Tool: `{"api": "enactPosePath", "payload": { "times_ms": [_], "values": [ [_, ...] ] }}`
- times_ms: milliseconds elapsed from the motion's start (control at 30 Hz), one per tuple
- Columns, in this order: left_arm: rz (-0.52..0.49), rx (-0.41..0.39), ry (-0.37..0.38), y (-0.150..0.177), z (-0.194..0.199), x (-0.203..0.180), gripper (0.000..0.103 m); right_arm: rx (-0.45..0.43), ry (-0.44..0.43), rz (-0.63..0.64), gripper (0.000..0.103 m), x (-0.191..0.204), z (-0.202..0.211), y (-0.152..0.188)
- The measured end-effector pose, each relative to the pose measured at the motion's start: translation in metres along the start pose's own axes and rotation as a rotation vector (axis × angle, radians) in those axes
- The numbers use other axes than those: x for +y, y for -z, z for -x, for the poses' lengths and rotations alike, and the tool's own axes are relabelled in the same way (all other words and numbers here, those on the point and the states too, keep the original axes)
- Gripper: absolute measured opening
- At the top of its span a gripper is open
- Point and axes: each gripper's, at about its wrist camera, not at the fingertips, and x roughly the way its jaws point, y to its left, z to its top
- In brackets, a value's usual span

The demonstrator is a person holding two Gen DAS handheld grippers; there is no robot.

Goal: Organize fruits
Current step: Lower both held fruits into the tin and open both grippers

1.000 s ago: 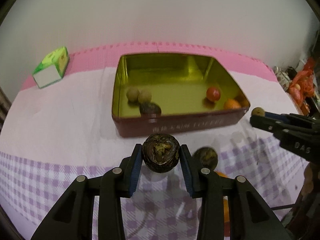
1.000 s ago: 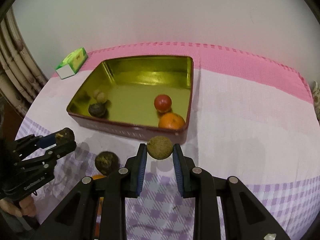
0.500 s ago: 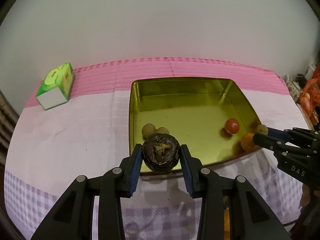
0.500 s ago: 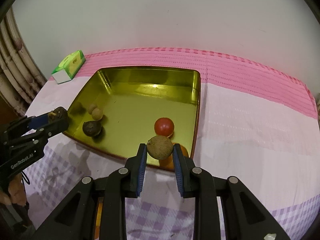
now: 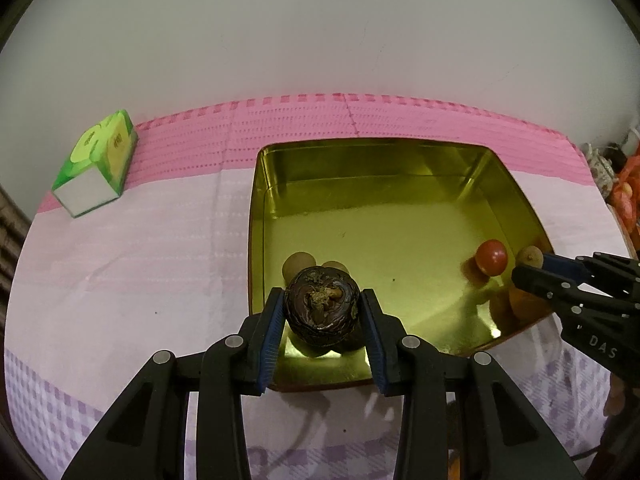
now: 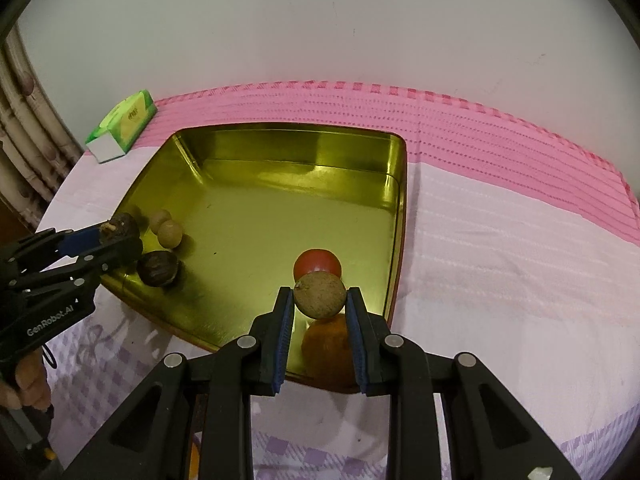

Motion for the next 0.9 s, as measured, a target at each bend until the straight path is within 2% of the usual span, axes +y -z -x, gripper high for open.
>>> {"api": "enactPosePath", "payload": {
  "times_ms": [733, 900],
  "values": [
    [-0.017, 0.011, -0.023, 0.002, -0.016, -0.004, 0.039, 0.012, 0.001, 0.012, 0.025, 0.004, -0.009, -0.004],
    [-0.017, 0.012, -0.022, 0.003, -0.016, -0.004, 0.039, 0.003, -0.001, 0.008, 0.030, 0.003, -0.006, -0.004]
  ]
}}
